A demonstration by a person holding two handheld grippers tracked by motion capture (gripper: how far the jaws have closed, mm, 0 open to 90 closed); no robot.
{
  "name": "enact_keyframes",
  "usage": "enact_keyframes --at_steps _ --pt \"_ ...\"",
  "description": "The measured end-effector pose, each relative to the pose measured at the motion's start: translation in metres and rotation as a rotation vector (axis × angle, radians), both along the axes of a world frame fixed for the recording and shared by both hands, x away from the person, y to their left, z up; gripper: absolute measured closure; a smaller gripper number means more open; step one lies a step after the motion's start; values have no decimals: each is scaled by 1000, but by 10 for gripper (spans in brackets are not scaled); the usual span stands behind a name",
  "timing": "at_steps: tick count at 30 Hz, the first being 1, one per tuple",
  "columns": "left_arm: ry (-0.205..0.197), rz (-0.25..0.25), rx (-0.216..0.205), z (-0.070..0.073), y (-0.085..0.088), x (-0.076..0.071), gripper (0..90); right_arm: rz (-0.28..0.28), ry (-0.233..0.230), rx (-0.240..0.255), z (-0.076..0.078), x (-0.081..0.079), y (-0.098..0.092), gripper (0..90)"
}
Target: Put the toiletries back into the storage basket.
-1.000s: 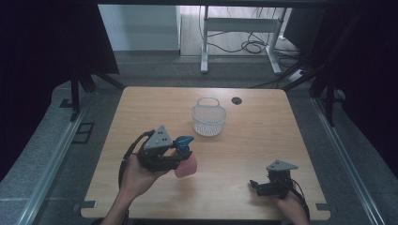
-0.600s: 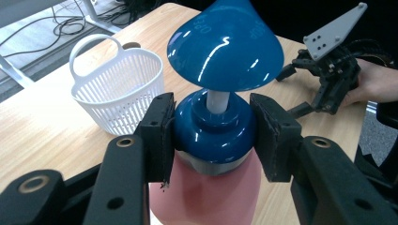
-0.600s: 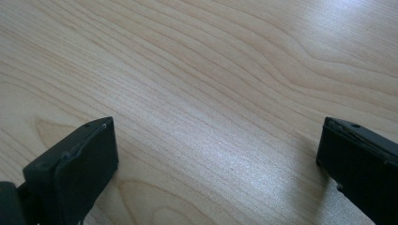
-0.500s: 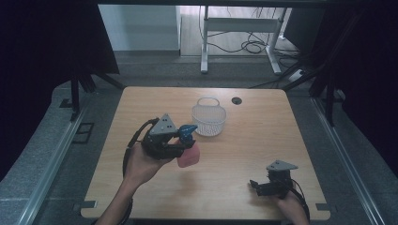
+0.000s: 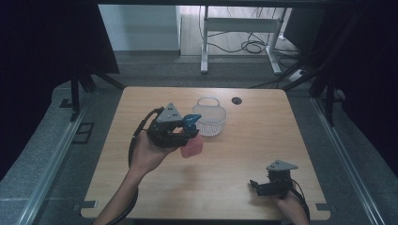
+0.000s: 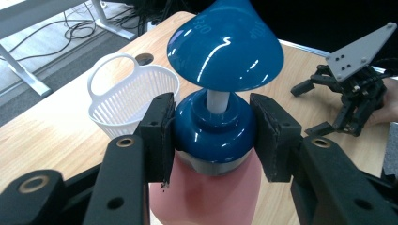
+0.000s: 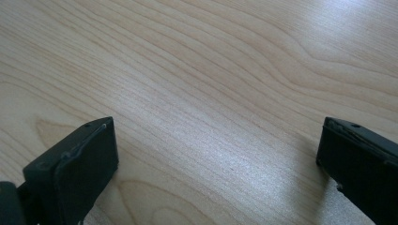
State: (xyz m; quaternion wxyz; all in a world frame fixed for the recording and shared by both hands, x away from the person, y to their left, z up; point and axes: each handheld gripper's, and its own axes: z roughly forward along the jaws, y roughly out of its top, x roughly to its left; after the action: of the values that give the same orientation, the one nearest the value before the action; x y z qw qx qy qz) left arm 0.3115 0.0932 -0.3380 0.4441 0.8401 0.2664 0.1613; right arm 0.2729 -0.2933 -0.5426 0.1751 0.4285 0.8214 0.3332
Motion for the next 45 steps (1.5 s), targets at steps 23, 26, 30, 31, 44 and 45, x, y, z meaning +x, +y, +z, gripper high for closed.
enact_keyframes --at_steps 23,26,30,31,44,45 --pt "-14 28 12 14 -17 35 530 -1 -2 1 0 0 0 0" --pt "-16 32 12 16 -19 42 530 -1 -2 1 0 0 0 0" --pt "-20 41 10 17 -24 51 530 -1 -2 1 0 0 0 0" --pt "-22 45 9 17 -25 53 530 -1 -2 2 0 0 0 0" --pt "-27 81 1 16 -37 77 530 2 -3 4 0 0 0 0" --pt "-28 82 1 16 -38 79 530 2 -3 4 0 0 0 0"
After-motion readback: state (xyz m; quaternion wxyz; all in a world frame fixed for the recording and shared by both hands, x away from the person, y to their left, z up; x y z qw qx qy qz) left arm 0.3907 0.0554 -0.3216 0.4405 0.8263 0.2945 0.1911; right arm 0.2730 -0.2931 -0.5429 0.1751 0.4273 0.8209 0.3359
